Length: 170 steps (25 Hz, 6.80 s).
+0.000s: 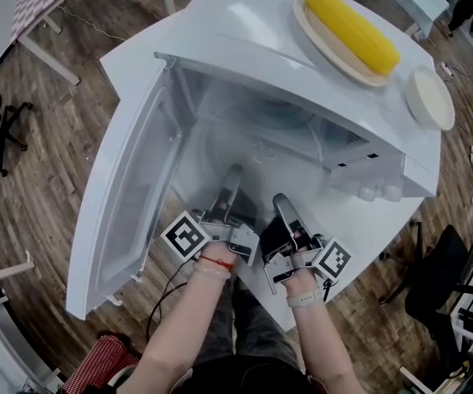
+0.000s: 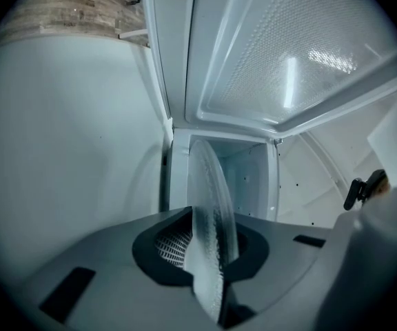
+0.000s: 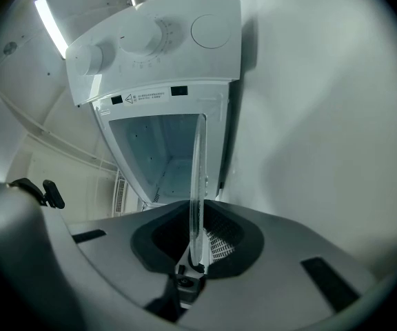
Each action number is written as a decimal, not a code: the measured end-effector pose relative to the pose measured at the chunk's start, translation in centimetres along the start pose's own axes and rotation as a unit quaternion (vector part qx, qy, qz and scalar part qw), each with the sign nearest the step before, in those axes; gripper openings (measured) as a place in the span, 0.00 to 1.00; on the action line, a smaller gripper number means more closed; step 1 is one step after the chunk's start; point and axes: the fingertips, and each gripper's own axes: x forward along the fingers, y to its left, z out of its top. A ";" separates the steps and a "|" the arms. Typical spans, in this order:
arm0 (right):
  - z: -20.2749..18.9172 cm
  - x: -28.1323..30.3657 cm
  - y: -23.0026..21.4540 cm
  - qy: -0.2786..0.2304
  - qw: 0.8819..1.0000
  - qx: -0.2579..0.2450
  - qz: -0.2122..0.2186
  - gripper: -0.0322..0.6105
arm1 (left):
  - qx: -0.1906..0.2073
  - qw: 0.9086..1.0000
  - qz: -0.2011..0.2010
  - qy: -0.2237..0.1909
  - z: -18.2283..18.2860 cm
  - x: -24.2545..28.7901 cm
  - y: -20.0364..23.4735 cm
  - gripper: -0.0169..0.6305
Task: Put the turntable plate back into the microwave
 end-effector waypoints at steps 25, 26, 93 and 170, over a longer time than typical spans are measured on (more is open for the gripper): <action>1.7 1.6 0.7 0.003 0.999 -0.040 0.013 0.13 | 0.013 0.998 0.002 0.062 -2.4 -0.2 0.0 0.08; 1.7 1.7 0.7 0.003 0.999 -0.039 0.013 0.13 | 0.013 0.998 0.001 0.061 -2.3 -0.2 -0.1 0.08; 2.1 3.9 0.1 0.044 0.995 -0.080 -0.046 0.16 | 0.000 0.997 0.033 0.066 -1.4 2.0 0.7 0.10; 0.7 4.2 1.9 0.071 0.981 -0.168 -0.068 0.11 | 0.107 0.982 0.063 0.145 -3.8 -0.3 1.1 0.05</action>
